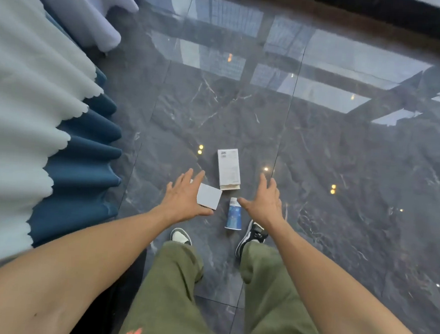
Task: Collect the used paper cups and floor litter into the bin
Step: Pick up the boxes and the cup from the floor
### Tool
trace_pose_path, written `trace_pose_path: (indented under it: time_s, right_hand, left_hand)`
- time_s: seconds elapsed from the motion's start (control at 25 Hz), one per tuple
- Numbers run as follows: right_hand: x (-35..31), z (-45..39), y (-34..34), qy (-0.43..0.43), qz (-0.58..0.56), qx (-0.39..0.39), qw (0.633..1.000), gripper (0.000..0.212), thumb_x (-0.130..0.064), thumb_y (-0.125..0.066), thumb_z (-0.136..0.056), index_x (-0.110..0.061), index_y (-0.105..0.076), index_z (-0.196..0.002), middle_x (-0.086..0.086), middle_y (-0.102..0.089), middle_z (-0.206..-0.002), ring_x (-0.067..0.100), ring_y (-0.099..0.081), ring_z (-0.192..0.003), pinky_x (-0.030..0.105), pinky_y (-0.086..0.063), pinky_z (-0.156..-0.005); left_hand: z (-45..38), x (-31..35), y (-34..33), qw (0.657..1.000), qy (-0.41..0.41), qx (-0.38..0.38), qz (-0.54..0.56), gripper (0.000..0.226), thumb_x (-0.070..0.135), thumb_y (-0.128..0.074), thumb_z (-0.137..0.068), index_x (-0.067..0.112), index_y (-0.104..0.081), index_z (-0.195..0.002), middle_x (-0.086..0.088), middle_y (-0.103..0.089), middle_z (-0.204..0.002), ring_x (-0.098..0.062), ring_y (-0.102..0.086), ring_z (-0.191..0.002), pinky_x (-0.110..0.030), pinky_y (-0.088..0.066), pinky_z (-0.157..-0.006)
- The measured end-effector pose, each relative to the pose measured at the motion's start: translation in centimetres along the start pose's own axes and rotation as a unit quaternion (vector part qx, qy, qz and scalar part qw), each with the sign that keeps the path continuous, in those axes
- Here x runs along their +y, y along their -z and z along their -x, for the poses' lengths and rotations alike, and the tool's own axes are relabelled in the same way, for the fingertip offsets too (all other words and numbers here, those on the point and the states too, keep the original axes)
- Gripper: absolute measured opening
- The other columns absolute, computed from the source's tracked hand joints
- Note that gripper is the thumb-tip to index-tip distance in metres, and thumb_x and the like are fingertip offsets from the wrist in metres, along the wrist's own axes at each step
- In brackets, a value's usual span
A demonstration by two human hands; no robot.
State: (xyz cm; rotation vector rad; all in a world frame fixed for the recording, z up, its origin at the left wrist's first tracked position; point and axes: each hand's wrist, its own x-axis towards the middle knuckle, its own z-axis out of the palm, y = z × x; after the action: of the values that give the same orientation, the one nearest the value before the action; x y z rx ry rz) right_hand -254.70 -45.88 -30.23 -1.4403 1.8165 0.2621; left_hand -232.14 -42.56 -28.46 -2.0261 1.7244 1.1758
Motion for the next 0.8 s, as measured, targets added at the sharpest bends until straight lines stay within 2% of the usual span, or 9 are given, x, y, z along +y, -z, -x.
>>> trace_pose_path:
  time_s: [0.16,0.28,0.36,0.44,0.56,0.68,0.8]
  right_hand:
    - [4.1,-8.5,-7.9,-0.028,-0.035,-0.016,0.999,0.097,-0.032,-0.072,-0.095,-0.012,-0.006,-0.164,0.023,-0.003,-0.170,0.040,-0.017,-0.156,0.050,-0.027,-0.121]
    - [7.4,-14.8,-14.7,-0.052,-0.028,-0.048,0.997,0.095,-0.030,-0.072,-0.095,-0.009,-0.009,-0.164,0.024,-0.008,-0.169,0.043,-0.025,-0.152,0.050,-0.031,-0.121]
    - [9.8,-18.6,-19.2,-0.066,-0.027,-0.071,0.995,0.093,-0.029,-0.074,-0.094,-0.007,-0.015,-0.162,0.024,-0.018,-0.166,0.042,-0.031,-0.149,0.048,-0.034,-0.118]
    - [12.1,-22.0,-23.0,-0.085,-0.025,-0.090,0.992,0.085,-0.029,-0.076,-0.090,-0.006,-0.026,-0.156,0.024,-0.034,-0.156,0.042,-0.039,-0.142,0.047,-0.039,-0.114]
    - [15.3,-26.3,-27.8,-0.108,-0.019,-0.113,0.988,0.074,-0.034,-0.076,-0.088,-0.005,-0.038,-0.143,0.022,-0.046,-0.143,0.042,-0.050,-0.131,0.047,-0.045,-0.107]
    - [16.9,-29.1,-31.0,-0.114,-0.022,-0.134,0.984,0.065,-0.039,-0.076,-0.086,-0.006,-0.043,-0.130,0.019,-0.057,-0.133,0.039,-0.061,-0.118,0.042,-0.052,-0.095]
    - [18.1,-30.7,-33.6,-0.116,-0.019,-0.138,0.983,0.061,-0.043,-0.076,-0.082,-0.010,-0.043,-0.121,0.013,-0.064,-0.124,0.034,-0.066,-0.106,0.037,-0.051,-0.081]
  left_hand:
    - [-9.0,-2.4,-6.8,1.000,0.002,-0.012,0.014,0.129,0.059,-0.087,-0.069,0.025,-0.011,-0.168,-0.013,-0.010,-0.176,-0.033,-0.019,-0.160,-0.057,-0.028,-0.123]
    - [-16.0,-5.2,-12.8,0.999,-0.010,-0.033,-0.012,0.127,0.059,-0.086,-0.070,0.026,-0.012,-0.168,-0.013,-0.009,-0.177,-0.033,-0.017,-0.161,-0.055,-0.026,-0.125]
    - [-20.3,-7.1,-17.0,0.998,-0.006,-0.055,-0.031,0.127,0.059,-0.086,-0.071,0.025,-0.012,-0.168,-0.015,-0.007,-0.176,-0.036,-0.013,-0.161,-0.055,-0.021,-0.127]
    - [-24.5,-8.8,-20.9,0.996,0.001,-0.071,-0.056,0.128,0.058,-0.086,-0.070,0.025,-0.011,-0.168,-0.017,-0.004,-0.176,-0.038,-0.010,-0.161,-0.056,-0.018,-0.127]
    - [-30.1,-10.5,-26.1,0.991,-0.009,-0.096,-0.091,0.129,0.057,-0.087,-0.071,0.023,-0.008,-0.168,-0.020,-0.001,-0.175,-0.039,-0.005,-0.162,-0.060,-0.015,-0.127]
    - [-34.0,-11.9,-29.6,0.984,-0.030,-0.105,-0.139,0.130,0.054,-0.087,-0.071,0.024,-0.005,-0.168,-0.021,0.001,-0.175,-0.041,0.001,-0.162,-0.064,-0.010,-0.127]
    - [-36.1,-14.1,-32.4,0.969,-0.064,-0.090,-0.220,0.131,0.055,-0.085,-0.071,0.024,-0.002,-0.168,-0.022,-0.002,-0.174,-0.043,0.001,-0.161,-0.067,-0.006,-0.125]
